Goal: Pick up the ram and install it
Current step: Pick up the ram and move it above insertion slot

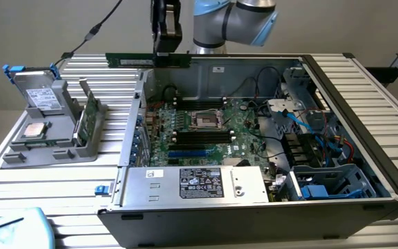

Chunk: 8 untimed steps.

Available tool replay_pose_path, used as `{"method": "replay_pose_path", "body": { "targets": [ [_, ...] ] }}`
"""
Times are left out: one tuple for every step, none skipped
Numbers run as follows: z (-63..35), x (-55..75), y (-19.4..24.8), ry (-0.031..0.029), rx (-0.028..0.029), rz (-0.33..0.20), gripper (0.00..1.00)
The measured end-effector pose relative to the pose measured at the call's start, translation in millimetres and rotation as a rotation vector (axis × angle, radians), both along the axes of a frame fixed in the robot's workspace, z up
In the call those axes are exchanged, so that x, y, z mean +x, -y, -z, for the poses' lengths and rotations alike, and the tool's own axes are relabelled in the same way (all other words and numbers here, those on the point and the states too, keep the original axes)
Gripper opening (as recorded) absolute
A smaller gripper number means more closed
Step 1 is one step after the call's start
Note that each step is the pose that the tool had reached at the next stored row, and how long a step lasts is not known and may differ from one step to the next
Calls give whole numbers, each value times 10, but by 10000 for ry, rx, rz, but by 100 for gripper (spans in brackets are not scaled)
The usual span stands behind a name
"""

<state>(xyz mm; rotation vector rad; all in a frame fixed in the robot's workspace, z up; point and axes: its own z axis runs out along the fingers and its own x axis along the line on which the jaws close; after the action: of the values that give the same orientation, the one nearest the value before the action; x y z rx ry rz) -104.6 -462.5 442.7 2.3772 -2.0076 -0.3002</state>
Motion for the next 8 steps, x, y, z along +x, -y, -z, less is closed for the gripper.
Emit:
{"method": "replay_pose_path", "body": {
  "targets": [
    [0,46,2,0,15,0,15],
    [0,91,4,0,31,1,15],
    [0,135,5,0,46,0,15],
    [0,182,7,0,62,-1,15],
    [0,226,9,0,79,1,15],
    [1,271,11,1,95,0,15],
    [1,320,12,1,113,-1,15],
    [1,363,14,1,126,-1,15]
  ]
}}
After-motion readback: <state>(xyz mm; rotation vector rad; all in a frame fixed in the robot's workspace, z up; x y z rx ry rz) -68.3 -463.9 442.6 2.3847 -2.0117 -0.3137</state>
